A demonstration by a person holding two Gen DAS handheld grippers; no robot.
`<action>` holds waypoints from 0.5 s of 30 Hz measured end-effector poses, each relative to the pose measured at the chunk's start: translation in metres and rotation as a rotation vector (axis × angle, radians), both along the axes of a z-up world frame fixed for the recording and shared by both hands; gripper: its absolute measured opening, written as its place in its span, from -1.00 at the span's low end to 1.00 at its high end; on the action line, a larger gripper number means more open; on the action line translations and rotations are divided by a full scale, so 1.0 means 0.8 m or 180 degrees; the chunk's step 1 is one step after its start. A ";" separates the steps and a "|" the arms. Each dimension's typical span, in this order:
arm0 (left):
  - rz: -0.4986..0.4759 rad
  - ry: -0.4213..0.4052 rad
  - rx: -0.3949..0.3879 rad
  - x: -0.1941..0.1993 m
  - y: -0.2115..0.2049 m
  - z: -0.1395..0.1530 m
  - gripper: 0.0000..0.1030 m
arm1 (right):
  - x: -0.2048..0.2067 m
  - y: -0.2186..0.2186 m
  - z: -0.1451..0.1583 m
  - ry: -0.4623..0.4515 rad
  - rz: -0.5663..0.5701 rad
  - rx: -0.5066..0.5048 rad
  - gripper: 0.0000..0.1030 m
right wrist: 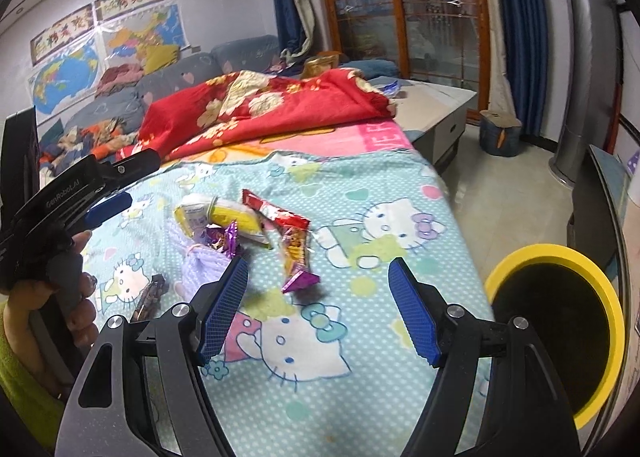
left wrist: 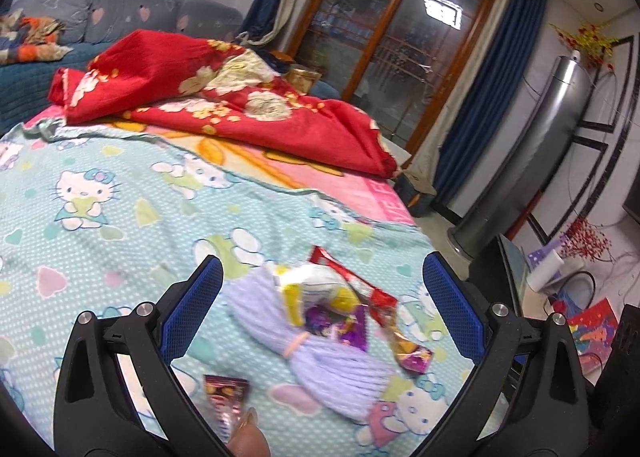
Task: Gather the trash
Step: 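Move both grippers back over the bed toward the wrappers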
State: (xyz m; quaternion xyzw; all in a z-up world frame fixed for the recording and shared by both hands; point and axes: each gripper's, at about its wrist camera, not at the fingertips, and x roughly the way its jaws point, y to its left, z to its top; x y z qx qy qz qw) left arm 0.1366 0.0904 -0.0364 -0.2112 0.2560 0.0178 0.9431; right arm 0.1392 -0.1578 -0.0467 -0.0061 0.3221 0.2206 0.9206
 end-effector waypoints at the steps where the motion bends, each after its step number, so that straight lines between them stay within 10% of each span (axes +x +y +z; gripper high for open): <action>1: 0.0018 0.0017 -0.0016 0.000 0.005 -0.002 0.78 | 0.004 0.004 -0.001 0.0016 0.0027 -0.0012 0.37; 15: -0.0125 0.0323 -0.0360 0.030 0.036 -0.039 0.14 | 0.081 0.039 -0.042 0.0428 0.0126 -0.0078 0.20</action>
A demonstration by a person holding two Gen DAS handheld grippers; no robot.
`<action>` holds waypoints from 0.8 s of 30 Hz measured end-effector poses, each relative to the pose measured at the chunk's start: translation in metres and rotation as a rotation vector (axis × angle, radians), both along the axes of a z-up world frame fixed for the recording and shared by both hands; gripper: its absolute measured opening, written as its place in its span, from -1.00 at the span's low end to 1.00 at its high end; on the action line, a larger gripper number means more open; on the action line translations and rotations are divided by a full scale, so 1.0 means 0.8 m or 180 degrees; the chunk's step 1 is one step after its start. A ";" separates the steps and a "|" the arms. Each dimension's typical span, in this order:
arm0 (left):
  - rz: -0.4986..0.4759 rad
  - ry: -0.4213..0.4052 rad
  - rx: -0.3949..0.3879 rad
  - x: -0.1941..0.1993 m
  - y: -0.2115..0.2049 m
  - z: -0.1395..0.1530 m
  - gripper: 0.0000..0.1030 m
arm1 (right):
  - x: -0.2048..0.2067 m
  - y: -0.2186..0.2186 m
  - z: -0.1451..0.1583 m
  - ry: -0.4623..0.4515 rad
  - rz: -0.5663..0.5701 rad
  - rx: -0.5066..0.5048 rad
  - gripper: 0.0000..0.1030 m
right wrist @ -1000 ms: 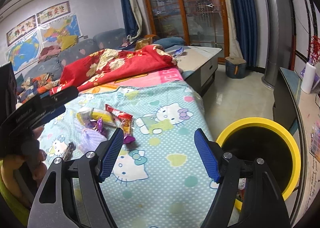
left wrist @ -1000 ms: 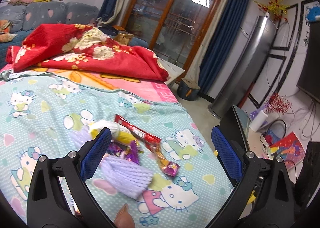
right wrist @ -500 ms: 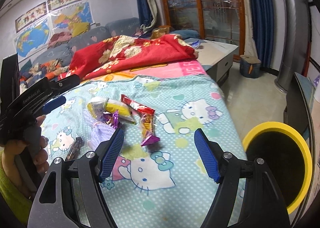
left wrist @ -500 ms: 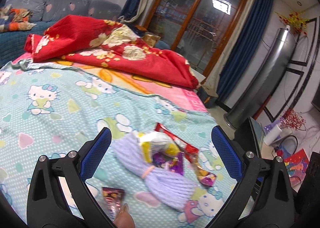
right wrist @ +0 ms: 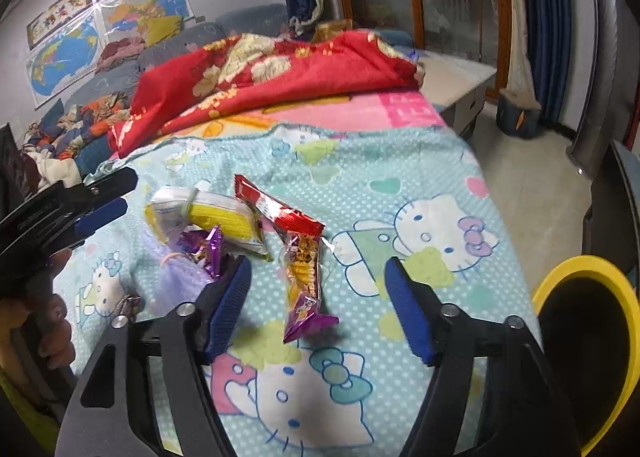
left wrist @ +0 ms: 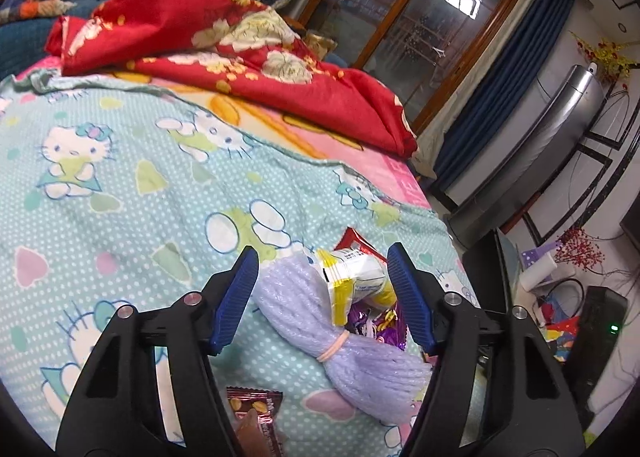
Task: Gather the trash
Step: 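Move both grippers back over the bed toward the wrappers, then grasp the white-yellow wrapper with the left gripper while the right grasps the purple snack bag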
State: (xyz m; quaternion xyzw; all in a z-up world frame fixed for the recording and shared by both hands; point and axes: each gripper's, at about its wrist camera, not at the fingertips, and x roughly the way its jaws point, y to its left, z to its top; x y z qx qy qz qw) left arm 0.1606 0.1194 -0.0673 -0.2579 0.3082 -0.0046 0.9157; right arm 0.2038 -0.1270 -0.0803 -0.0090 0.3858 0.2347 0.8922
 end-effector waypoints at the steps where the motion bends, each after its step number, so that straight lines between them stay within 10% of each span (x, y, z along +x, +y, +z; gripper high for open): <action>1: -0.0024 0.0011 0.0000 0.002 -0.001 -0.001 0.14 | 0.004 0.001 -0.004 0.0037 -0.0008 -0.0006 0.18; 17: -0.0322 0.0248 -0.0016 0.043 -0.021 -0.028 0.13 | 0.015 0.007 -0.040 0.0309 0.0049 0.0086 -0.43; 24: -0.0405 0.0211 0.0002 0.044 -0.027 -0.027 -0.25 | 0.007 -0.001 -0.041 0.0310 0.0021 0.0164 -0.51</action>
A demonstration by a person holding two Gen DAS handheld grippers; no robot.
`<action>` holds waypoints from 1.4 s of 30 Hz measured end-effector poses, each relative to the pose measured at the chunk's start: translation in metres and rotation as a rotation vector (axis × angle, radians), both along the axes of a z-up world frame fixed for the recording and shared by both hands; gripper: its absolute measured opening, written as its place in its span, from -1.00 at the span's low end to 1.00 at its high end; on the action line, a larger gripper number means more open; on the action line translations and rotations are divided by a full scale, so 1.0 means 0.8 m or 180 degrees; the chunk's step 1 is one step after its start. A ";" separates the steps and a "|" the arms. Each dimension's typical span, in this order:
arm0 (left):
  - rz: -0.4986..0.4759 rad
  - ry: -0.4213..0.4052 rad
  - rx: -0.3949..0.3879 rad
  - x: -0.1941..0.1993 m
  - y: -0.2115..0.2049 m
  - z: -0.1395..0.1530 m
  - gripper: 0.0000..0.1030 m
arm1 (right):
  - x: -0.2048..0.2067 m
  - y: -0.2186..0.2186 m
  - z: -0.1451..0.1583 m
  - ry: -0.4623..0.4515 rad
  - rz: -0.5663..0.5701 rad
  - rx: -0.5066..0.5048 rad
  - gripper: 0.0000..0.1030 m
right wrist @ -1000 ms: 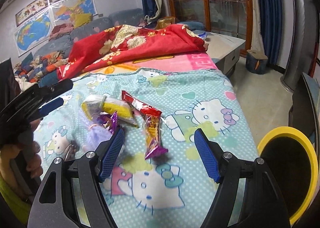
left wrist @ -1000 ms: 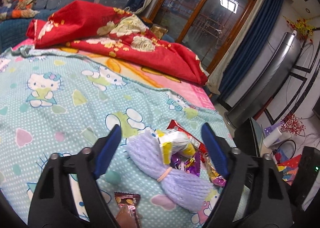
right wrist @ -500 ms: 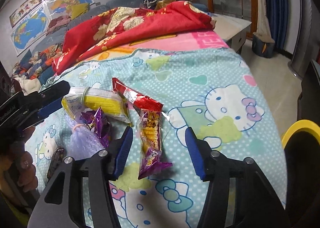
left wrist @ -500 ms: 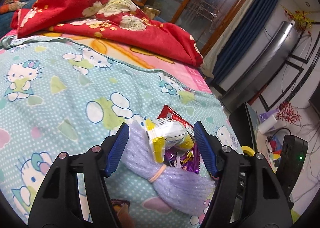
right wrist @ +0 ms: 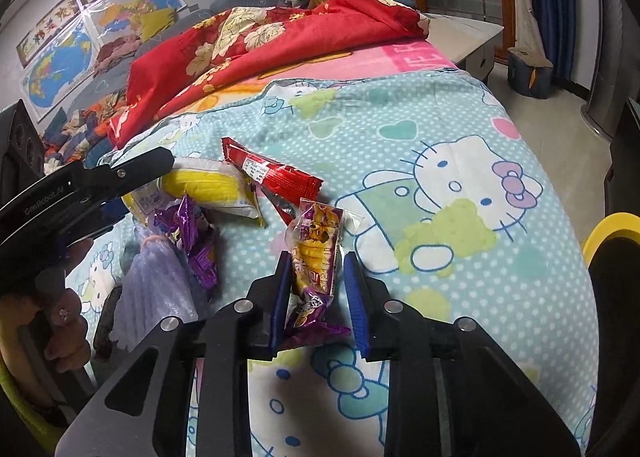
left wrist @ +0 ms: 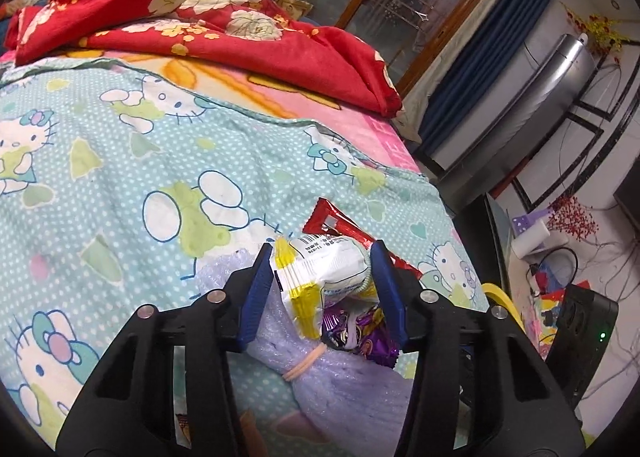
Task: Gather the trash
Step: 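Grasp the white-yellow wrapper with the left gripper while the right grasps the purple snack bag, then carry the white-yellow wrapper and purple snack bag with both grippers over the bin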
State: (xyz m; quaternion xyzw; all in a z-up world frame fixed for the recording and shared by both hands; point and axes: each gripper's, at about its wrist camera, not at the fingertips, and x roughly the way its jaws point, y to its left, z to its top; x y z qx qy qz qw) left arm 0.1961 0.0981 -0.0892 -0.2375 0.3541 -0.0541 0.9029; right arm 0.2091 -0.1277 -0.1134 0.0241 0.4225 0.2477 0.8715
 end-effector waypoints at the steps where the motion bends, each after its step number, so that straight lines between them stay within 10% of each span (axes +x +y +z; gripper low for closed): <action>1: -0.0006 -0.0009 0.0006 -0.001 -0.001 0.000 -0.26 | -0.002 -0.001 0.000 -0.0009 -0.0007 0.0000 -0.52; 27: 0.0009 -0.0468 -0.0093 -0.043 -0.005 0.061 -0.36 | -0.046 -0.027 0.018 -0.0149 -0.0138 0.0100 -0.57; 42: -0.0180 -0.0112 0.0293 -0.046 -0.023 0.035 -0.26 | -0.055 -0.048 0.027 -0.0164 -0.0274 0.0162 -0.57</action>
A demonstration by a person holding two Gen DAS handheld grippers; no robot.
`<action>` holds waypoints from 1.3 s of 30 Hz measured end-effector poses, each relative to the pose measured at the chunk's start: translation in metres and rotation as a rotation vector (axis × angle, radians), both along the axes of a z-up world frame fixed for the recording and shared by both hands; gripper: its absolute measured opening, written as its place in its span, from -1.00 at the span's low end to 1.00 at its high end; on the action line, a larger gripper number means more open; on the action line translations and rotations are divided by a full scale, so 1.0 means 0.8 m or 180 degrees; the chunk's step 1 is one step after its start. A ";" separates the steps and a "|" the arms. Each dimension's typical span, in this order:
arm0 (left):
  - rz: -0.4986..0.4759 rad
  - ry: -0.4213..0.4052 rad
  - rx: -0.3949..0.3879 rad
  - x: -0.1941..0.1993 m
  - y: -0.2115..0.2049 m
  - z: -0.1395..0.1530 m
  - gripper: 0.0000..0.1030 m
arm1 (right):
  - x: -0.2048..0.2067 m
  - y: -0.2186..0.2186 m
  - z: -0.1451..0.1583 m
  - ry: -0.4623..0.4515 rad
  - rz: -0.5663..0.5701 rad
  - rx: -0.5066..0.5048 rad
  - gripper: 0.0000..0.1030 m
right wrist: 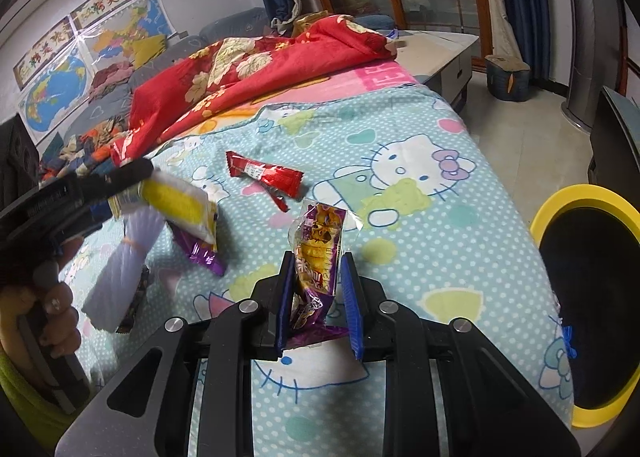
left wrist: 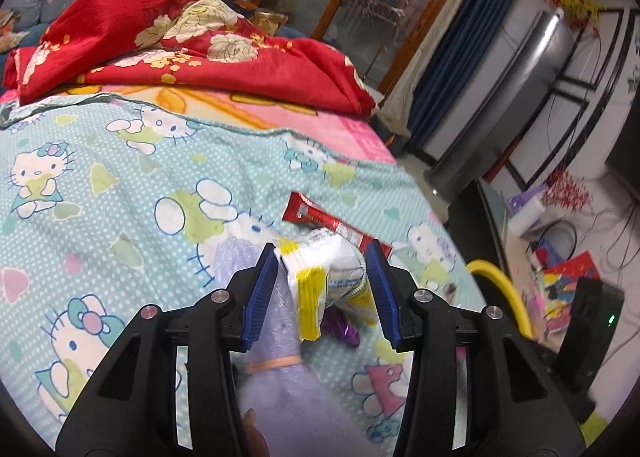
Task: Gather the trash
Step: 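Carry the white-yellow wrapper and purple snack bag with both grippers over the bin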
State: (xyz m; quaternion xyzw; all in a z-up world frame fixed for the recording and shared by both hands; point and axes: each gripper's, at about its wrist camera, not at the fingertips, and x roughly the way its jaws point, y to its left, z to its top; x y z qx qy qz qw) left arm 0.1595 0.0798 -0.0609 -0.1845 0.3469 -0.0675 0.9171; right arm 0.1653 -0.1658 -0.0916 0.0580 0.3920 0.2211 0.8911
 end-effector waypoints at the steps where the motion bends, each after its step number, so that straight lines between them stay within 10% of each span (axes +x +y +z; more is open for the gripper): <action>1: -0.0026 0.0009 0.0038 -0.001 -0.002 0.000 -0.24 | -0.001 -0.002 0.000 0.0004 -0.0013 0.0010 -0.57; 13: -0.0399 0.0002 0.0695 -0.013 -0.053 0.003 -0.17 | 0.004 -0.025 0.005 0.0023 -0.0151 0.0154 -0.57; 19: -0.0436 -0.0070 0.0959 -0.007 -0.073 0.011 -0.62 | 0.007 -0.035 0.008 0.0017 -0.0213 0.0208 -0.57; 39: -0.0774 -0.0288 0.0698 0.004 -0.148 0.049 -0.92 | 0.011 -0.108 0.038 -0.0189 -0.0594 0.0334 -0.57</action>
